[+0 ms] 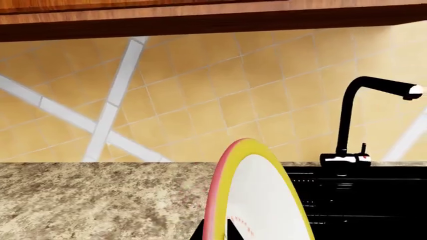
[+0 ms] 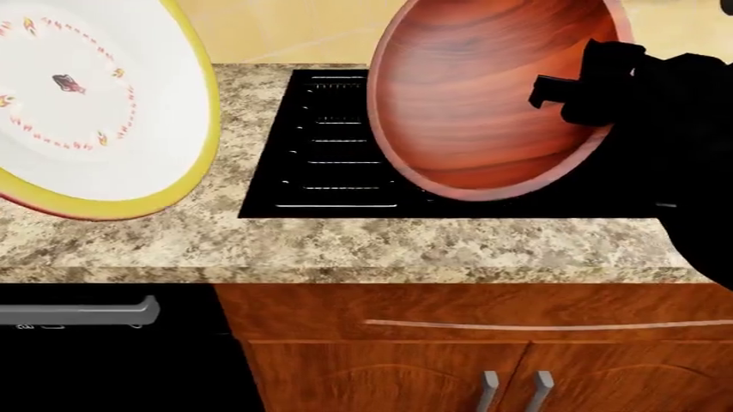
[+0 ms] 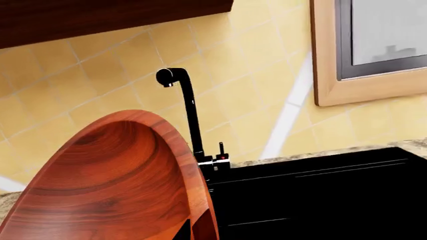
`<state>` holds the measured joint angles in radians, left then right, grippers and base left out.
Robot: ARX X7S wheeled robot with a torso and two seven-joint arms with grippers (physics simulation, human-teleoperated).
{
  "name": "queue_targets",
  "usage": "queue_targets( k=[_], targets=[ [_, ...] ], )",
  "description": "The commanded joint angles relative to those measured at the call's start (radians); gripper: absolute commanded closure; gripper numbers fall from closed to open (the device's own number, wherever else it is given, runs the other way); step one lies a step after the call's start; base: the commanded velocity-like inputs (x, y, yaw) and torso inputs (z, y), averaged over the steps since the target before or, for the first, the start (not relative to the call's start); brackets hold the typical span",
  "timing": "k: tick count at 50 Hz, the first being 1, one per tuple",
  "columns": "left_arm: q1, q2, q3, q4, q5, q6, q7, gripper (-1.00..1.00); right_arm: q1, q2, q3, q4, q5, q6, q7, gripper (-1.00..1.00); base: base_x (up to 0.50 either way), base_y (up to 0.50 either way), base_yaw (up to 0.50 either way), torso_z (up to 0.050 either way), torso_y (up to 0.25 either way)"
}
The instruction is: Stack the bowls in the sink.
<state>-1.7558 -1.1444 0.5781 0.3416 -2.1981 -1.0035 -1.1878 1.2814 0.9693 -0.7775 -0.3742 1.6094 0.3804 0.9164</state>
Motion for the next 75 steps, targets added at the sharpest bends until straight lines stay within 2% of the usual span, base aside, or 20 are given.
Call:
queue_targets(
  k=[1, 14, 28, 44, 58, 75],
  targets=[
    [-0.016, -0.003, -0.004, -0.007, 0.008, 0.001, -0.006, 1.0, -0.03, 0.068, 0.045, -0.036, 0.005, -0.032, 0.02, 1.0, 0.0, -0.5, 0.0, 0.0, 0.0],
    [-0.014, -0.009, -0.01, -0.007, 0.018, 0.008, -0.003, 1.0, -0.042, 0.127, 0.08, -0.058, 0.032, -0.06, 0.053, 1.0, 0.0, -0.5, 0.0, 0.0, 0.0],
    [-0.015, -0.008, -0.01, -0.009, 0.019, 0.009, 0.001, 1.0, -0.037, 0.139, 0.093, -0.065, 0.038, -0.062, 0.057, 1.0, 0.0, -0.5, 0.0, 0.0, 0.0],
    [-0.012, -0.018, -0.014, -0.007, 0.024, 0.015, 0.002, 1.0, -0.023, 0.133, 0.086, -0.053, 0.01, -0.041, 0.087, 1.0, 0.01, -0.04, 0.0, 0.001, 0.001],
    [-0.021, -0.032, -0.014, -0.016, 0.026, 0.011, -0.01, 1.0, -0.035, 0.142, 0.089, -0.057, 0.009, -0.046, 0.093, 1.0, 0.49, -0.12, 0.0, 0.0, 0.002],
    [-0.02, -0.122, -0.039, -0.023, 0.007, 0.018, -0.027, 1.0, -0.04, 0.137, 0.089, -0.046, -0.001, -0.046, 0.089, 1.0, 0.5, -0.06, 0.0, 0.0, 0.002]
  ],
)
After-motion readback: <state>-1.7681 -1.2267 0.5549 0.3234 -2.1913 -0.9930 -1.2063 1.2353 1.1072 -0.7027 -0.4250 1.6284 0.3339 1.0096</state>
